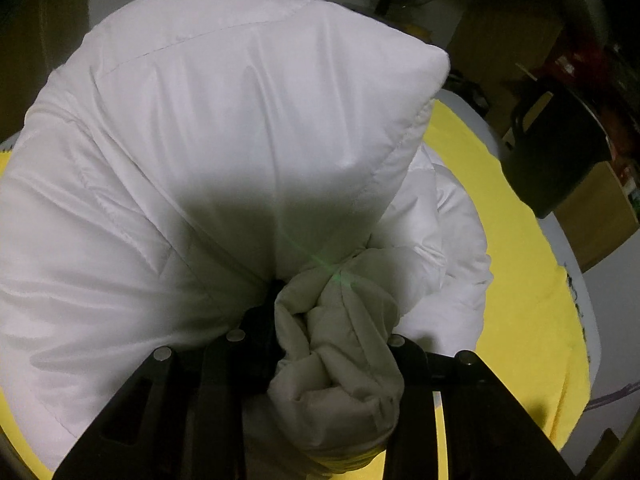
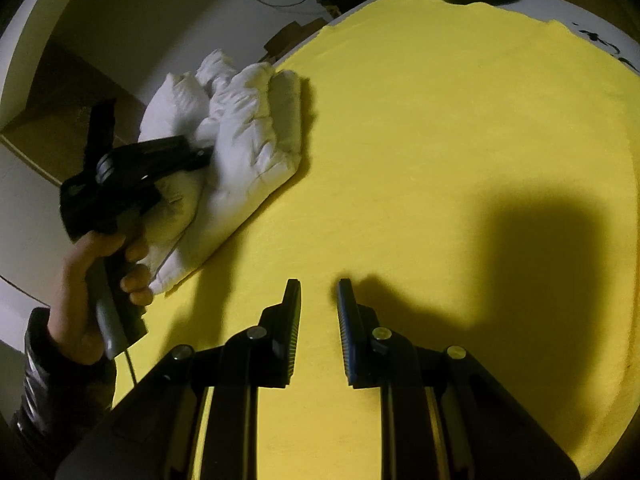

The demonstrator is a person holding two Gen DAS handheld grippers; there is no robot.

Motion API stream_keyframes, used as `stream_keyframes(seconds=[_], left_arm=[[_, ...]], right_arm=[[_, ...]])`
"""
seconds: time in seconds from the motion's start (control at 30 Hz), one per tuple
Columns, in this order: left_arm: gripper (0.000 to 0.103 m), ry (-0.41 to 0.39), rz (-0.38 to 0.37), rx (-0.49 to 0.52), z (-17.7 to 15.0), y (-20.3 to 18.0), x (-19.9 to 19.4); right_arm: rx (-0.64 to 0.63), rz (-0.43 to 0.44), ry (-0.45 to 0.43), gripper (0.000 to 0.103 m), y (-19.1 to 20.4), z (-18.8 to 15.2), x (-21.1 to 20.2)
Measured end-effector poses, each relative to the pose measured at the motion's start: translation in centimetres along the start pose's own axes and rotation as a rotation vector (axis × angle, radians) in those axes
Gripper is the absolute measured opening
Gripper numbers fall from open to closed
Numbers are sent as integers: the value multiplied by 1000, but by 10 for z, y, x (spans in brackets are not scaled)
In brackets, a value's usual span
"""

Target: Fold large clothes

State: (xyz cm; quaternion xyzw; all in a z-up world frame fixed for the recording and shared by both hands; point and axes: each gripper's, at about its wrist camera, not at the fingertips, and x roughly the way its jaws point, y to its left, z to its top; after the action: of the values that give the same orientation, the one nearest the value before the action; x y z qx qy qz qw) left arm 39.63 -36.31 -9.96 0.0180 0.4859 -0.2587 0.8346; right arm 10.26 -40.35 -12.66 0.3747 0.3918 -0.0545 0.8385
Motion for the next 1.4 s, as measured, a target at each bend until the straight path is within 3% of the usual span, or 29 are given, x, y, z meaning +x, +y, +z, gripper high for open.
stream_keyframes(seconds=[0.07,0.13,0.17,0.2,0.23,0.3,0.4,0.53,0.7,0.83,0.93,1.07,1.1,1.13,1.2,1.33,1.4], left_arm=[[36,-13,-5,14,-1,-1,0],[47,-38,-13,52,-2,-8,-6],[62,-53,-40,71,-4,-13,-9],[79,-65,-77,80,-7,-16,-14],[86,-86,-145,92,-11,-20,-23],[102,-94,-195,101,-16,-24,-35],[102,-125,-279,87,-25,-17,-74],[102,-171,-383,-4,-42,31,-145],[103,-377,-273,-83,-64,105,-232],[103,-470,-227,-214,-85,169,-277],[103,-482,-193,-297,-99,201,-288],[103,-446,-181,-376,-113,225,-286],[103,-434,-184,-391,-116,231,-285],[103,-426,-187,-399,-118,236,-284],[103,-410,-189,-415,-118,240,-276],[103,-375,-176,-440,-116,255,-260],[103,-350,-168,-445,-109,257,-248]], right_arm=[[-17,1,4,20,9,-3,-2],[-29,0,-4,32,17,-5,-6],[-29,-4,-21,39,21,-5,-10],[-31,-9,-41,56,24,-5,-15],[-36,-17,-64,67,26,-6,-20],[-53,-42,-117,68,34,-4,-35],[-23,-65,-152,71,36,4,-47],[36,-82,-194,72,34,18,-60],[-24,-35,-152,72,68,46,-25],[-53,24,-72,72,111,77,24],[-88,8,-2,72,147,99,68],[-87,-166,32,70,161,128,122],[-59,-145,34,46,157,132,126],[-48,-125,36,32,156,134,127],[-75,-95,-12,23,159,132,108],[-121,-8,-181,21,157,111,58],[-135,10,-217,21,143,100,53]])
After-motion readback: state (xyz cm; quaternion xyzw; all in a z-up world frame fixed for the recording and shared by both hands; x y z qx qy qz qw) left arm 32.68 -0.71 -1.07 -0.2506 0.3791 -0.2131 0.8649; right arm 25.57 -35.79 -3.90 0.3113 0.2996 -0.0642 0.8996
